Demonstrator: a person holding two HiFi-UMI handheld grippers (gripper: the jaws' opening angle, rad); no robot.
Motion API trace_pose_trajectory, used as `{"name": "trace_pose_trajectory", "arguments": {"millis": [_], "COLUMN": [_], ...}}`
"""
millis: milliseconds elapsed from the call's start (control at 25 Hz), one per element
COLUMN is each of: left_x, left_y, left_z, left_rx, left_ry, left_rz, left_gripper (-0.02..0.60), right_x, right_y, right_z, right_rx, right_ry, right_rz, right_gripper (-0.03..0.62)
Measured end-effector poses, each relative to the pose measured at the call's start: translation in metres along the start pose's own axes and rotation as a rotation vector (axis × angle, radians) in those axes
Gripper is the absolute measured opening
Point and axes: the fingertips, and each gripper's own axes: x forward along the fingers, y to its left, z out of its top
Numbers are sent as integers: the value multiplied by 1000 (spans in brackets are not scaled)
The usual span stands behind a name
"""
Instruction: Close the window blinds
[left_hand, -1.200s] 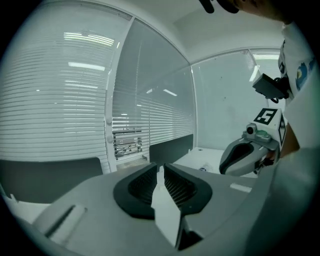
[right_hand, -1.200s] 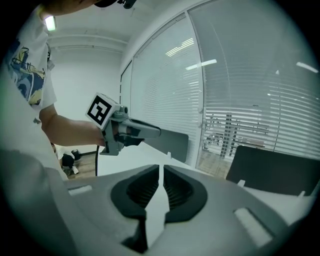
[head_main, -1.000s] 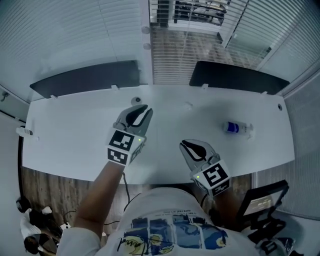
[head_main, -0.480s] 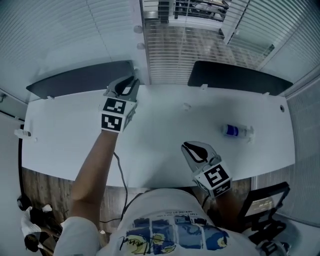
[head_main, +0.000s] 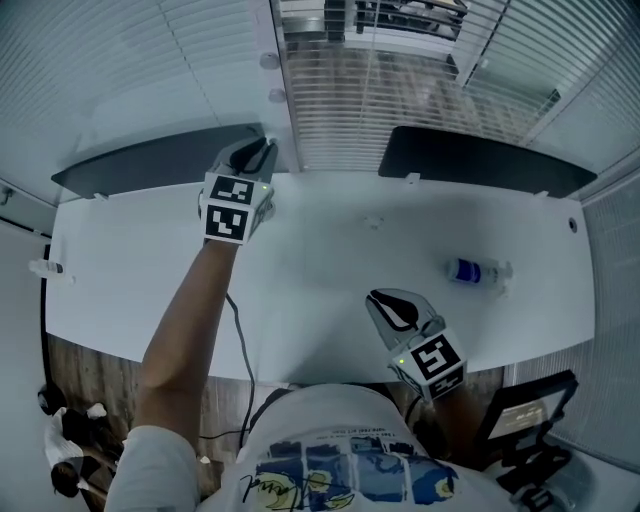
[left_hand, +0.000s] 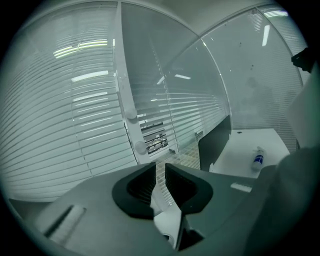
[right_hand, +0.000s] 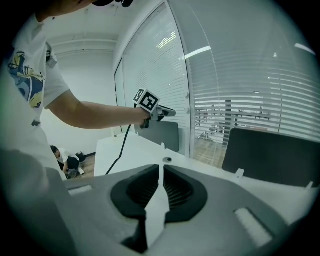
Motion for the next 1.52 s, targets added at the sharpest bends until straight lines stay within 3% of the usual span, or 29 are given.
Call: {"name": "trace_pose_trajectory", "arguments": {"millis": [360, 640, 1400, 1520], "left_x": [19, 33, 73, 76], "left_y": [27, 45, 44, 45], "left_z": [8, 21, 25, 24], "left_rx": [79, 191, 829, 869], "left_ry": [14, 49, 147, 146], "left_rz": [53, 122, 279, 286], "left_gripper": [75, 114, 141, 141], "right_x": [4, 1, 6, 10], "right_y": [0, -6, -16, -16], "right_z": [0, -8, -23, -23], "right_rx": [21, 36, 82, 85], "right_ry": [22, 17, 48, 48], "right_rz": [1, -1, 26, 22], "right_gripper": [17, 17, 17, 17]}}
